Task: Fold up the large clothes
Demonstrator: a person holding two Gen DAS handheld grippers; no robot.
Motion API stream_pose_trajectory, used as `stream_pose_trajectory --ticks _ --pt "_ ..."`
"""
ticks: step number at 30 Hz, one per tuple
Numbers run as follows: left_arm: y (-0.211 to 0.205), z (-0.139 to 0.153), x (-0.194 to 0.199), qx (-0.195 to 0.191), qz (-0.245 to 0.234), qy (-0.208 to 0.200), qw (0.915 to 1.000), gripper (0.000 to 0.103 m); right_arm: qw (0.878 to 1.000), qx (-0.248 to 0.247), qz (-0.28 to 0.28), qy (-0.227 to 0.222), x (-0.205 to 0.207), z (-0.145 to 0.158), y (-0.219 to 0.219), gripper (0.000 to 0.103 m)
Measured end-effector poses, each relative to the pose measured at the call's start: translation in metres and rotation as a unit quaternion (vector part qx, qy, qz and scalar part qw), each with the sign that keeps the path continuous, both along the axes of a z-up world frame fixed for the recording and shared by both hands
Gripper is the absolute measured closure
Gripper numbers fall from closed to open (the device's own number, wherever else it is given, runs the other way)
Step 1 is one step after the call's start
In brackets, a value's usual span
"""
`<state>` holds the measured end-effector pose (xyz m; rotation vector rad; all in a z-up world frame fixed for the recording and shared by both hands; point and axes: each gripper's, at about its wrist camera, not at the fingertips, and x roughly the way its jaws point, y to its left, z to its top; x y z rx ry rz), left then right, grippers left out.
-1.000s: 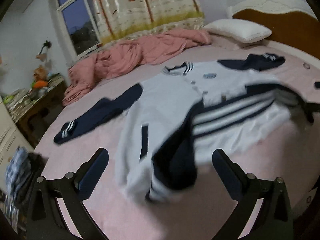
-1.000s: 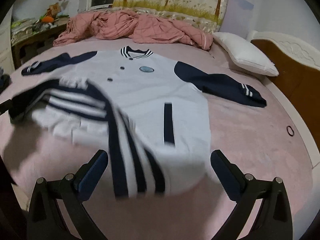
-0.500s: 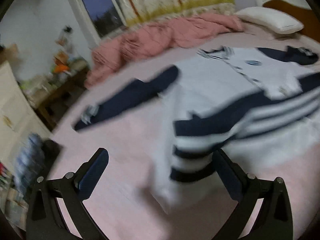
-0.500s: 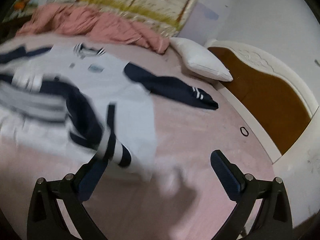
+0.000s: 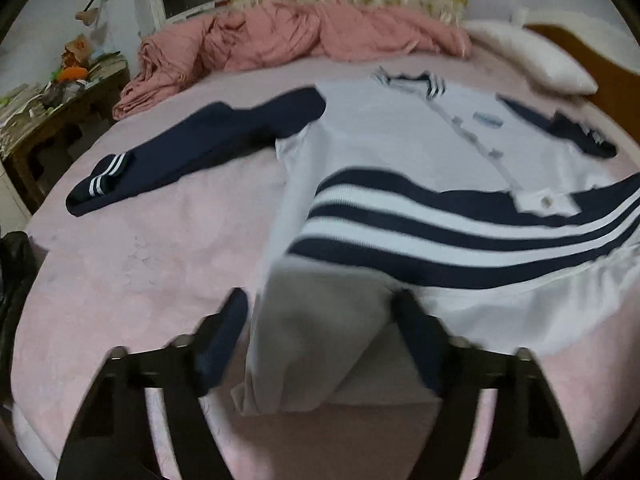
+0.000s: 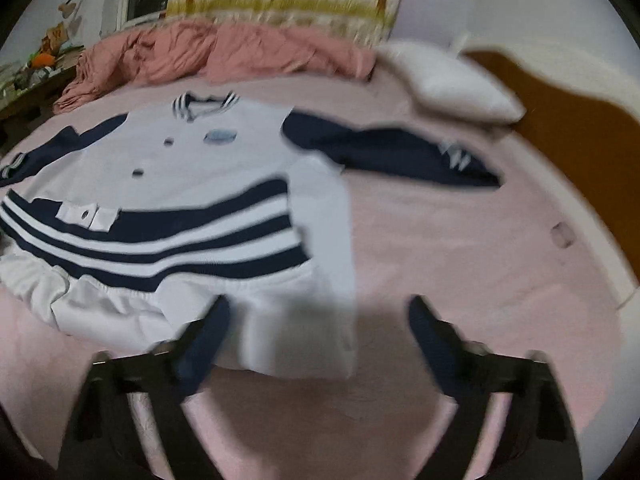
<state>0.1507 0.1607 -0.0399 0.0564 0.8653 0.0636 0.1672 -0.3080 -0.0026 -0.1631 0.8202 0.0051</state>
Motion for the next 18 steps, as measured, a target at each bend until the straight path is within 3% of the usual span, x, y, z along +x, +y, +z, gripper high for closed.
stream_pose_trajectory --ticks 1,2,3,6,8,10,12,14,16,17,18 --pt "-0.002 -0.003 0.004 0.0 -0.009 0.006 0.9999 0.067 1.0 0.02 0.004 0.015 0.008 -0.006 -0.004 0.063" --pt "-0.005 -0.002 0.005 -0.001 -0.014 0.004 0.9999 0.087 0.998 0.05 0.001 0.031 0.016 -0.01 -0.01 0.095" --pt "-0.008 0.002 0.005 0.002 -0.012 -0.004 0.9999 0.095 0.996 0.08 -0.018 0.029 0.019 -0.01 -0.017 0.097" --pt "-0.005 0.035 -0.003 -0.012 -0.015 -0.069 0.9974 0.095 0.993 0.117 -0.018 -0.027 0.021 0.009 -0.028 0.099" --pt "-0.005 0.061 -0.001 -0.008 -0.014 -0.102 0.9946 0.095 0.994 0.075 -0.036 -0.067 0.018 0.029 -0.024 0.103" --pt "-0.007 0.072 0.008 -0.002 -0.006 -0.106 0.9944 0.095 0.991 0.009 -0.068 -0.111 0.02 0.042 -0.02 0.103" --pt "-0.007 0.064 0.02 -0.001 0.004 -0.091 0.9958 0.088 0.992 0.014 -0.066 -0.107 0.029 0.046 -0.022 0.103" --pt "-0.007 0.037 0.033 0.034 0.024 -0.057 0.9975 0.073 0.994 0.056 -0.043 -0.085 0.03 0.041 -0.022 0.103" --pt "-0.009 0.013 0.03 0.054 0.029 -0.034 0.9975 0.07 0.995 0.079 -0.015 -0.059 0.03 0.028 -0.022 0.102" --pt "-0.009 0.006 0.026 0.057 0.025 -0.027 0.9977 0.063 0.996 0.079 -0.01 -0.048 0.03 0.023 -0.025 0.092" --pt "-0.008 0.002 0.021 0.059 0.023 -0.024 0.9977 0.056 0.996 0.077 -0.011 -0.038 0.028 0.013 -0.024 0.071"
